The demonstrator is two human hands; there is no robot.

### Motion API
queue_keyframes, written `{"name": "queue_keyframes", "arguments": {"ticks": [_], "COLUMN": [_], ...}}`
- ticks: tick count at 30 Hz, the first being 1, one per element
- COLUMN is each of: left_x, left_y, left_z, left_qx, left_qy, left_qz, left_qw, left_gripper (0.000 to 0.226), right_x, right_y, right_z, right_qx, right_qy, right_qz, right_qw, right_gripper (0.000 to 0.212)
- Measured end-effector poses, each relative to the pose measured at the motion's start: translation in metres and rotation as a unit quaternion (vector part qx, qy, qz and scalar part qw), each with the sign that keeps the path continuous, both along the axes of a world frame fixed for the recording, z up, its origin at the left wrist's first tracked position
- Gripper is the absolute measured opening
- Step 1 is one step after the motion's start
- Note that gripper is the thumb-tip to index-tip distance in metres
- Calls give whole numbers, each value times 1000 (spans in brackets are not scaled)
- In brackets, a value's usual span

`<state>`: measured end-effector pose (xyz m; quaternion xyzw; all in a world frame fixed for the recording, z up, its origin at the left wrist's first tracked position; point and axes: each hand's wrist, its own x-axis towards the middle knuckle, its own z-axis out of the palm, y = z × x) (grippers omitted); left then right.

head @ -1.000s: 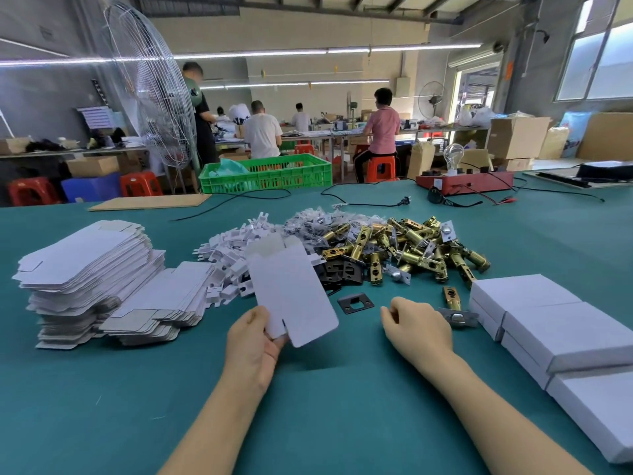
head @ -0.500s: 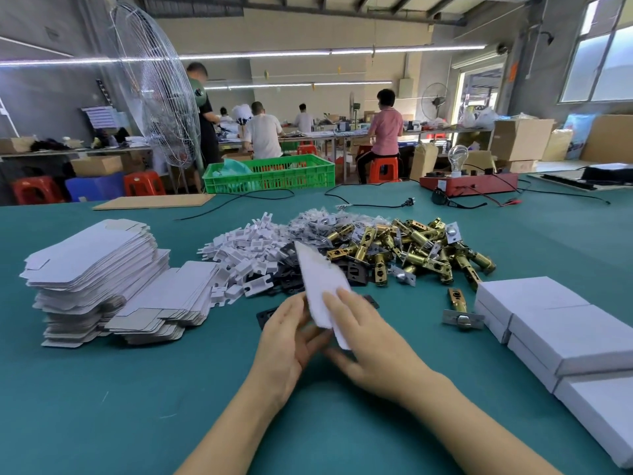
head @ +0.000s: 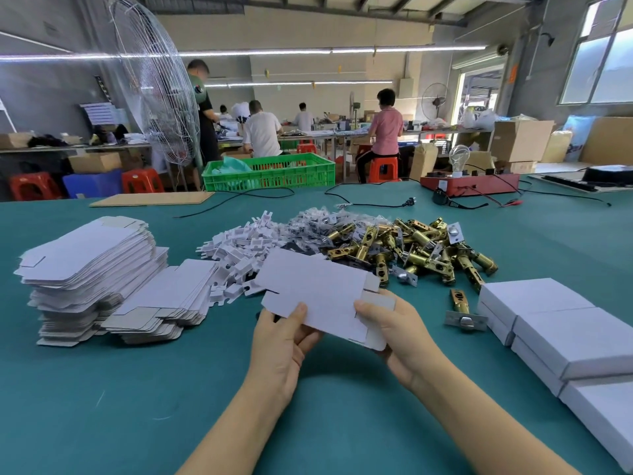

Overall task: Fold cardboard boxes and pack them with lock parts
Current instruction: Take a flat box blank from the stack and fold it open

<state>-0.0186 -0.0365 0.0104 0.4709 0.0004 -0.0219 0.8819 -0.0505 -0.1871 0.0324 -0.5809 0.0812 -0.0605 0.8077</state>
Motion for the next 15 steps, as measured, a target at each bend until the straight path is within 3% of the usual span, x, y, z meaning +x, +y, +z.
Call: {"name": "queue_keyframes", "arguments": {"ticks": [2, 4, 6, 10, 15], "left_x": [0, -1, -1, -3, -4], "left_y": [0, 1, 0, -4, -2], "left_z": [-2, -4, -6, -7, -6], "left_qx": [53, 95, 108, 107, 113], "left_qy": [-8, -27, -43, -66, -97], "left_qz": [32, 63, 72, 55, 45], "left_qw": [998, 993, 991, 991, 988], "left_gripper": [26, 25, 25, 28, 25], "right_x": [-1, -2, -1, -2, -2], "right_y": [-5, -12, -17, -6, -3], "right_z": [-1, -1, 0, 4, 6], "right_qx": [-97, -275, -335, -136, 55], "right_qy": [21, 5, -24, 52, 101], "right_qz": [-71, -172, -206, -72, -8], "right_qw": [993, 946, 919, 987, 993], "right_gripper": [25, 23, 12, 5, 19]}}
